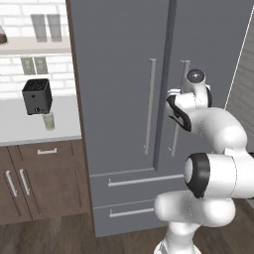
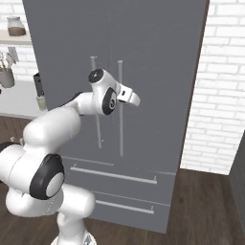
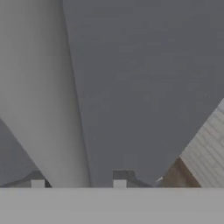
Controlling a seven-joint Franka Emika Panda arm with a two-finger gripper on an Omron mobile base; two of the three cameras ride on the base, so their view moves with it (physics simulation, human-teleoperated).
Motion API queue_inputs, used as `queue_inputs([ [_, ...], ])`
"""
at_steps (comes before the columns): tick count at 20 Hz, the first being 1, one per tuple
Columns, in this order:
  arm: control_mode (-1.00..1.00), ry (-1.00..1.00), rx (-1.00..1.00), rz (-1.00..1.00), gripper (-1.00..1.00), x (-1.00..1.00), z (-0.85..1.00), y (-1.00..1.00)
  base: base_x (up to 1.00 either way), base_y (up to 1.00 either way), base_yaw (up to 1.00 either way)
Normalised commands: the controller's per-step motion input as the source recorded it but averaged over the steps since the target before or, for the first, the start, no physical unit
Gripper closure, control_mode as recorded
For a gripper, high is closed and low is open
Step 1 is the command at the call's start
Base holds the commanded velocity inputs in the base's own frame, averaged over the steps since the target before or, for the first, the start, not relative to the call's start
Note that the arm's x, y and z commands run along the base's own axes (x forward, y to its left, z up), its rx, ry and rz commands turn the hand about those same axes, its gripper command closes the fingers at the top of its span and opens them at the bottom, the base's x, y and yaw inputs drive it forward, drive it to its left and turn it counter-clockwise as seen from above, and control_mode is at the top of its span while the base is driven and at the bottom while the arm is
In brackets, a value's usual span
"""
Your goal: Grab a lemon wedge from the fridge and one ice cube from the ice bowl, and put them in the glass of lemonade.
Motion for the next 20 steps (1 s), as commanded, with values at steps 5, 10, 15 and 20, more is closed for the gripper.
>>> queue_inputs([
  [5,-1.00,0.00,0.12,-0.19,1.00,-0.87,0.08,-1.00,0.00,0.00,0.00],
  [10,-1.00,0.00,0.13,-0.21,1.00,-0.96,0.00,-1.00,0.00,0.00,0.00],
  [15,-1.00,0.00,0.14,-0.23,1.00,-0.97,0.00,-1.00,0.00,0.00,0.00],
  [20,-1.00,0.00,0.11,-0.19,1.00,-0.84,0.12,-0.88,0.00,0.00,0.00],
])
